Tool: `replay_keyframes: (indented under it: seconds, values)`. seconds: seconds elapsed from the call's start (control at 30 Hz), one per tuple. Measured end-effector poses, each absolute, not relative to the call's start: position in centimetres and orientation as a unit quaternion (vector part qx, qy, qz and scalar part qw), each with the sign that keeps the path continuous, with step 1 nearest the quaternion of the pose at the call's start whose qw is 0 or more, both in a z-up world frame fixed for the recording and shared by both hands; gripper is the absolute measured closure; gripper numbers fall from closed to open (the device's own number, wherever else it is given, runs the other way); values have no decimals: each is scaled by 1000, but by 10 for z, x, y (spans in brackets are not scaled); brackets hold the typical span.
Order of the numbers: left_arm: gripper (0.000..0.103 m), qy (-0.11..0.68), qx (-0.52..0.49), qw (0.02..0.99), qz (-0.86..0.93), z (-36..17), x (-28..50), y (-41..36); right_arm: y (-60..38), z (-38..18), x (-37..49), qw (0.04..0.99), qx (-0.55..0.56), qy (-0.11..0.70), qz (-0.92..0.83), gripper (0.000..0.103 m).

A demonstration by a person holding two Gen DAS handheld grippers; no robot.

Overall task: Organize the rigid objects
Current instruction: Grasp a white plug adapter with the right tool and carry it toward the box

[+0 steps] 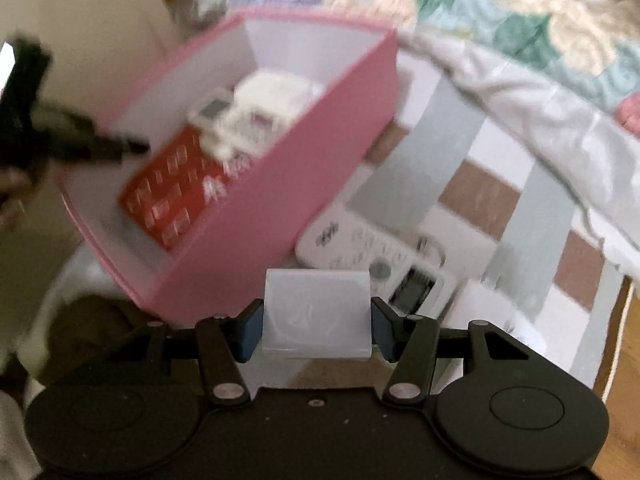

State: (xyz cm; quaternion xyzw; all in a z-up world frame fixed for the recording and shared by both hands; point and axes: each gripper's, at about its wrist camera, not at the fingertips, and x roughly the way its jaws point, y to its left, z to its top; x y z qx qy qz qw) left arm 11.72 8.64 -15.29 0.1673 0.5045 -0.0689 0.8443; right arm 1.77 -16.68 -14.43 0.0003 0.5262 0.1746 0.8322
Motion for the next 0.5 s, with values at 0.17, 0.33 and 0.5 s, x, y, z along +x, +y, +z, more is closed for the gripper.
replay_keyframes:
  seconds: [0.17,0.33,0.5]
  values:
    - [90,505,160,845,-69,-152,117,89,-171,-110,21,850,33,500,162,42]
    - [90,507,162,844,-71,-152,117,90,-153,-92,23,852,75,480,192,42]
    - [90,503,166,846,-70,-149,116,87,-101,-88,31,852,49,466,232,42]
